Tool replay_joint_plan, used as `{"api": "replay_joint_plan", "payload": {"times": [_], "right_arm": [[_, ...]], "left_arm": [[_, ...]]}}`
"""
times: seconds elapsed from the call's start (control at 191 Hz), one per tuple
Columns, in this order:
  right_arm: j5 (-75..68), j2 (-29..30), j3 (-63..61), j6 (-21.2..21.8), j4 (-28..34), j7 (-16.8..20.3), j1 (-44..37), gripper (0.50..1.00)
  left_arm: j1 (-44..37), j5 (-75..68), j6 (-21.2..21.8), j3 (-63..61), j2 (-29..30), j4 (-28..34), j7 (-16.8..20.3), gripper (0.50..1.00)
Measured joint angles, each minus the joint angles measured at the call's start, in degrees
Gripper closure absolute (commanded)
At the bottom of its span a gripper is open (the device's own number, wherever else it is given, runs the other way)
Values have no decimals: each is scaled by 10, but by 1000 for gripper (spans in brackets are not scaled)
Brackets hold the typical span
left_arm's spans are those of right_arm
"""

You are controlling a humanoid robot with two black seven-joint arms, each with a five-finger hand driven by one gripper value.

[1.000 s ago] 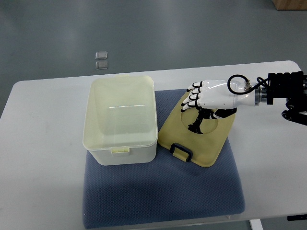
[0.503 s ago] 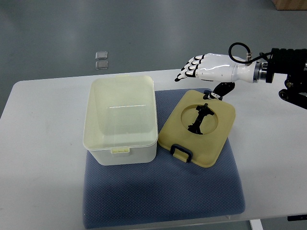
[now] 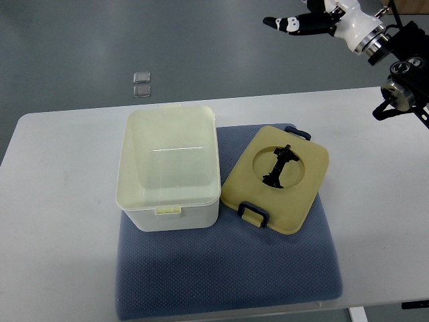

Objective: Open white storage box with right hand

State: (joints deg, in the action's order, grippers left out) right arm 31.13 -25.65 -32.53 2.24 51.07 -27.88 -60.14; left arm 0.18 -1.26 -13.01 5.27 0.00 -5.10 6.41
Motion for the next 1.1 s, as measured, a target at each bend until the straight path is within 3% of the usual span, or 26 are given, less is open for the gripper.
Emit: {"api": "replay_joint_plan", "payload": {"times": [0.246, 0.304, 0.356, 0.529, 0.785, 0.901, 1.099], "right_arm": [[-191, 27, -12, -121, -3, 125, 36, 632], [-199, 34, -20, -133, -3, 141, 49, 583], [-202, 40, -28, -136, -3, 149, 61, 576], [-200, 46, -33, -126, -2, 155, 89, 572], [-198, 43, -34, -46, -1, 169, 116, 572], [-199, 42, -35, -43, -2, 205, 123, 572], [-205, 48, -66, -44, -5, 211, 127, 572]], "left_arm": [[0, 0, 0, 0, 0, 0, 0, 500], [0, 0, 0, 0, 0, 0, 0, 500], [0, 0, 0, 0, 0, 0, 0, 500], [0, 0, 0, 0, 0, 0, 0, 500], [0, 0, 0, 0, 0, 0, 0, 500], [0, 0, 0, 0, 0, 0, 0, 500], [0, 0, 0, 0, 0, 0, 0, 500]]}}
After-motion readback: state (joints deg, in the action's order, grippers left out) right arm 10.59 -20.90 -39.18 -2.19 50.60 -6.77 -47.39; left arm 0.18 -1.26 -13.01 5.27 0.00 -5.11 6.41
